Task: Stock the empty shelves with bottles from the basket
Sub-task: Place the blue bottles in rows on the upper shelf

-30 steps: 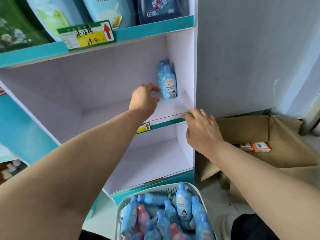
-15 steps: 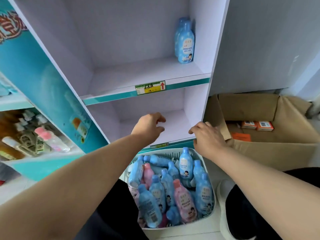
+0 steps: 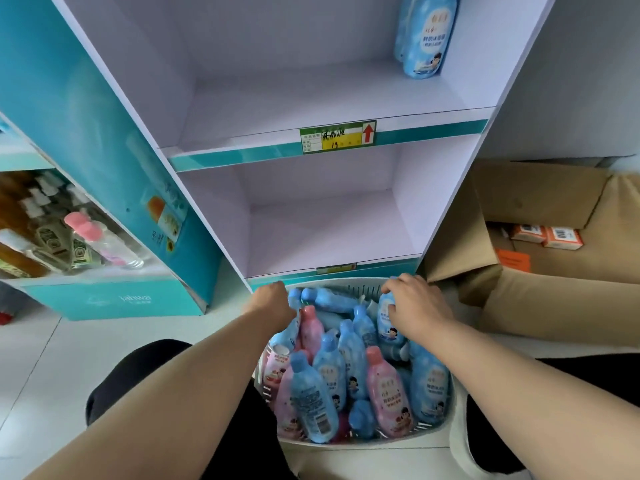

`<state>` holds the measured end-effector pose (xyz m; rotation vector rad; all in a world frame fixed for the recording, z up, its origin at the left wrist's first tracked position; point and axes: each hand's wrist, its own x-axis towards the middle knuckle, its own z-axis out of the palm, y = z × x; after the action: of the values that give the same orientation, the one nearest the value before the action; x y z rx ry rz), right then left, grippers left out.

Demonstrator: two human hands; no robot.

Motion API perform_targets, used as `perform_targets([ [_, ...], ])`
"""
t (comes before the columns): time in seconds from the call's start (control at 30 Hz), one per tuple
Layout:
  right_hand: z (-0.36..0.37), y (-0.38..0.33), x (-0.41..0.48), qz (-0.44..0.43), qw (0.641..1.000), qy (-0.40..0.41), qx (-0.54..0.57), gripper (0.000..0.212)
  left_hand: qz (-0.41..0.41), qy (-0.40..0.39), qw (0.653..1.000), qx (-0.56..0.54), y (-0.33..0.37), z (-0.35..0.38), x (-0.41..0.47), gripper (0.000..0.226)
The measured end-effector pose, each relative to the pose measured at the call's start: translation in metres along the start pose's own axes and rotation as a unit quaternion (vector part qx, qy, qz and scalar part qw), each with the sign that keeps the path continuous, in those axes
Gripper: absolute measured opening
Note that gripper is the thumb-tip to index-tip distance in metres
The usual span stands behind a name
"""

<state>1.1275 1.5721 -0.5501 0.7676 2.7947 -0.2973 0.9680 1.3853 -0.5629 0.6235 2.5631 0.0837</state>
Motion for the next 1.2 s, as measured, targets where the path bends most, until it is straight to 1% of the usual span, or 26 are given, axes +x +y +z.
perform_targets([
  [0.07,0.007,0.005,0.004,0.041,0.999,-0.009,0.011,0.041,-0.008,-0.001,1.000,0.023,0.001,0.014,0.005,0.041],
  [0.17,0.017,0.020,0.011,0.084,0.996,-0.033,0.001,0.044,-0.016,0.011,1.000,0.021,0.003,0.032,0.012,0.035],
  [0.27,0.027,0.029,0.017,0.114,0.992,-0.058,-0.003,0.044,0.001,0.006,0.999,0.054,0.004,0.043,0.019,0.036],
  [0.37,0.037,0.031,0.025,0.116,0.992,-0.055,0.013,0.044,0.005,-0.017,0.996,0.084,0.007,0.043,0.021,0.044],
  [0.5,0.047,0.029,0.041,0.103,0.993,-0.034,0.043,0.053,0.034,-0.016,0.994,0.101,0.005,0.035,0.022,0.042],
  [0.57,0.052,0.027,0.049,0.108,0.991,-0.042,0.066,0.061,0.040,-0.017,0.995,0.088,0.007,0.028,0.020,0.045],
  [0.6,0.055,0.025,0.052,0.118,0.988,-0.046,0.086,0.064,0.043,-0.010,0.996,0.074,0.007,0.025,0.018,0.044],
  [0.67,0.062,0.021,0.056,0.145,0.980,-0.041,0.130,0.059,0.023,-0.005,0.999,0.032,0.010,0.020,0.018,0.037],
  [0.73,0.068,0.018,0.059,0.175,0.972,-0.036,0.152,0.058,-0.014,-0.015,0.999,-0.035,0.011,0.015,0.020,0.045],
  [0.83,0.070,0.016,0.060,0.219,0.963,-0.044,0.149,0.071,-0.042,-0.036,0.987,-0.151,0.013,0.015,0.022,0.046],
  [0.9,0.071,0.014,0.058,0.215,0.966,-0.049,0.132,0.072,-0.037,-0.036,0.976,-0.210,0.015,0.018,0.022,0.049],
  [0.97,0.073,0.010,0.055,0.201,0.968,-0.052,0.144,0.060,-0.025,-0.032,0.971,-0.235,0.016,0.021,0.022,0.055],
  [1.07,0.073,0.007,0.048,0.183,0.965,-0.046,0.182,0.043,-0.006,-0.029,0.972,-0.234,0.016,0.024,0.021,0.060],
  [1.13,0.069,0.010,0.043,0.172,0.961,-0.025,0.213,0.041,0.003,-0.017,0.971,-0.239,0.017,0.025,0.019,0.061],
  [1.2,0.064,0.013,0.037,0.143,0.953,0.010,0.267,0.045,0.013,-0.011,0.965,-0.262,0.019,0.025,0.015,0.060],
])
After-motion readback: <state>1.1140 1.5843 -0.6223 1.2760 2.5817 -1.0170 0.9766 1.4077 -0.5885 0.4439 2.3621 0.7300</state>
